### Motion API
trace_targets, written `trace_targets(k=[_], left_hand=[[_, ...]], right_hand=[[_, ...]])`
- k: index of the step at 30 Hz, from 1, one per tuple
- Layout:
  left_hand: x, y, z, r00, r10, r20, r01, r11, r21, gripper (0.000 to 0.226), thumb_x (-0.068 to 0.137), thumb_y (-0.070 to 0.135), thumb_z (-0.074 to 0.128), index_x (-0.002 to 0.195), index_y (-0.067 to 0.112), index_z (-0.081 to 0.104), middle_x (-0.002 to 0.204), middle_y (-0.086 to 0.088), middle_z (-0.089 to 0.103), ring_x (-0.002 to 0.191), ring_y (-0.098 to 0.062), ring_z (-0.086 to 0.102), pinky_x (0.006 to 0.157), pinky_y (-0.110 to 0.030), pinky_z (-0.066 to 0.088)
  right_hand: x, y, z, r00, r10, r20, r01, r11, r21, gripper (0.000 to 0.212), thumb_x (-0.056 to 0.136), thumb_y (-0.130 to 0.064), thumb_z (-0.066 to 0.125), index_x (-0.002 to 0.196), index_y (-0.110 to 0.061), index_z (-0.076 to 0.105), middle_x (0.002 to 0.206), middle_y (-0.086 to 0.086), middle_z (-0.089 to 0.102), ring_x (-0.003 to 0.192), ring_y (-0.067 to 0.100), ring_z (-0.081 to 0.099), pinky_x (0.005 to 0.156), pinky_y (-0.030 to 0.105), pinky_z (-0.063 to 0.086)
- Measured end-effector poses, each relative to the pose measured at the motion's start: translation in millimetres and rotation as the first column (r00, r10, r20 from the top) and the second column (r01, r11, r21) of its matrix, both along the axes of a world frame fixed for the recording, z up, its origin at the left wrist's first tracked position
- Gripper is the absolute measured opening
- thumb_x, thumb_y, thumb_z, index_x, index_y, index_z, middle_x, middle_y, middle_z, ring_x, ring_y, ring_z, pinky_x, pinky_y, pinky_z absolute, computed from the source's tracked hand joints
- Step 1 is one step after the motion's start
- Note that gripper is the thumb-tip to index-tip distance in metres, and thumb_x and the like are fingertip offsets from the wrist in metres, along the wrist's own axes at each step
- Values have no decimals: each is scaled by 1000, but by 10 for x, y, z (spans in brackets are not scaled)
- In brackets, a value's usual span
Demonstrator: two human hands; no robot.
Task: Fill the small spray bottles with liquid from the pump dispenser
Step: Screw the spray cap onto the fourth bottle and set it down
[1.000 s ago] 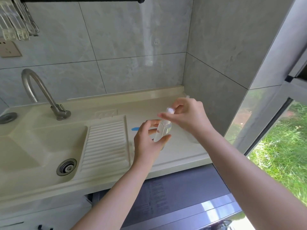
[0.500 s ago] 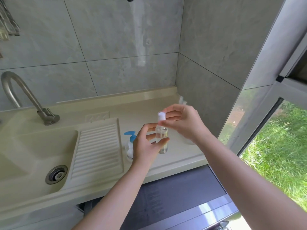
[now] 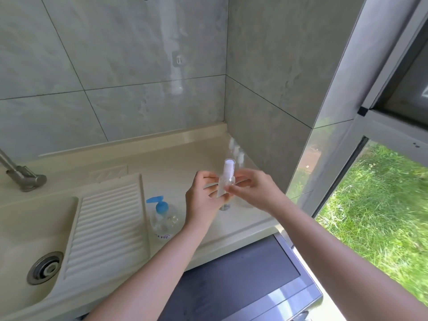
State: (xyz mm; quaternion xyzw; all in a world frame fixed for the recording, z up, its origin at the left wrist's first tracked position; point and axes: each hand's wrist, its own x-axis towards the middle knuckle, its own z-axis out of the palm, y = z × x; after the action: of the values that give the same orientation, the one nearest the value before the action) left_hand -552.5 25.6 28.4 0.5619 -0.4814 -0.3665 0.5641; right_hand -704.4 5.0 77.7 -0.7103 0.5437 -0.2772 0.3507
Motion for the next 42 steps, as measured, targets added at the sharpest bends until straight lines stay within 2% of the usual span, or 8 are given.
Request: trace_targets(k=[5, 10, 15, 26, 32, 36, 38, 42], left_hand=[[-216, -318, -83, 999, -52, 18, 52, 998, -38, 51, 66, 8, 90, 97, 26, 54, 102, 3, 69, 96, -13, 70, 85, -21, 54], [-301, -571, -273, 984, -121, 130, 122, 992, -2, 70, 66, 5, 89, 124, 20, 53, 124, 14, 59, 112, -4, 59, 97, -9, 41], [-270, -751, -528, 976, -58, 211, 40, 995, 90, 62, 79, -1, 74, 132, 19, 50, 128, 13, 56, 120, -10, 56, 104, -22, 42], [-336, -989, -909, 970, -143, 197, 87, 960, 267, 47, 86, -8, 61, 129, 9, 53, 117, 4, 60, 106, -13, 63, 90, -11, 41], [-353, -1094, -1051, 977, -160, 142, 107, 941, 320, 47, 86, -9, 57, 127, 12, 53, 115, 4, 60, 105, -20, 66, 97, -29, 50], [-338, -1141, -1104, 978, -164, 130, 111, 932, 346, 46, 85, -8, 57, 126, 13, 55, 110, 6, 61, 97, -14, 66, 92, -24, 49], [-333, -1162, -1136, 979, -168, 113, 119, 929, 349, 46, 84, -10, 57, 121, 18, 55, 109, 6, 63, 96, -15, 66, 93, -29, 51], [-339, -1187, -1168, 986, -147, 74, 112, 931, 348, 48, 83, -11, 57, 113, 26, 53, 105, 9, 64, 92, -15, 67, 89, -30, 52]], right_hand=[[-171, -206, -80, 998, -53, 14, 54, 996, -76, 9, 83, -33, 79, 89, -33, 72, 89, -15, 74, 84, -9, 66, 73, 8, 47], [-400, -508, -185, 985, -174, 1, 173, 978, -113, 15, 84, -29, 80, 95, -21, 74, 89, -12, 74, 83, -1, 68, 84, 21, 52], [-571, -789, -334, 972, -225, -60, 217, 969, -121, 17, 82, -27, 81, 93, -19, 72, 88, -8, 73, 83, 5, 70, 84, 28, 53], [-572, -1115, -810, 960, -254, -119, 256, 967, 1, 30, 84, -32, 79, 107, -15, 69, 102, -1, 73, 98, 15, 67, 82, 22, 45], [-530, -1274, -999, 959, -241, -150, 246, 969, 15, 32, 82, -33, 80, 105, -13, 69, 100, 1, 73, 97, 16, 67, 78, 21, 41], [-475, -1346, -1106, 961, -232, -153, 240, 970, 34, 31, 79, -33, 83, 98, -13, 68, 97, 2, 73, 95, 18, 67, 80, 23, 45], [-454, -1364, -1148, 961, -230, -153, 237, 971, 32, 30, 79, -33, 83, 89, -12, 64, 94, 3, 73, 91, 19, 67, 75, 22, 43], [-426, -1400, -1193, 966, -216, -145, 220, 975, 15, 26, 79, -31, 83, 92, -20, 63, 94, -2, 69, 88, 13, 62, 66, 9, 35]])
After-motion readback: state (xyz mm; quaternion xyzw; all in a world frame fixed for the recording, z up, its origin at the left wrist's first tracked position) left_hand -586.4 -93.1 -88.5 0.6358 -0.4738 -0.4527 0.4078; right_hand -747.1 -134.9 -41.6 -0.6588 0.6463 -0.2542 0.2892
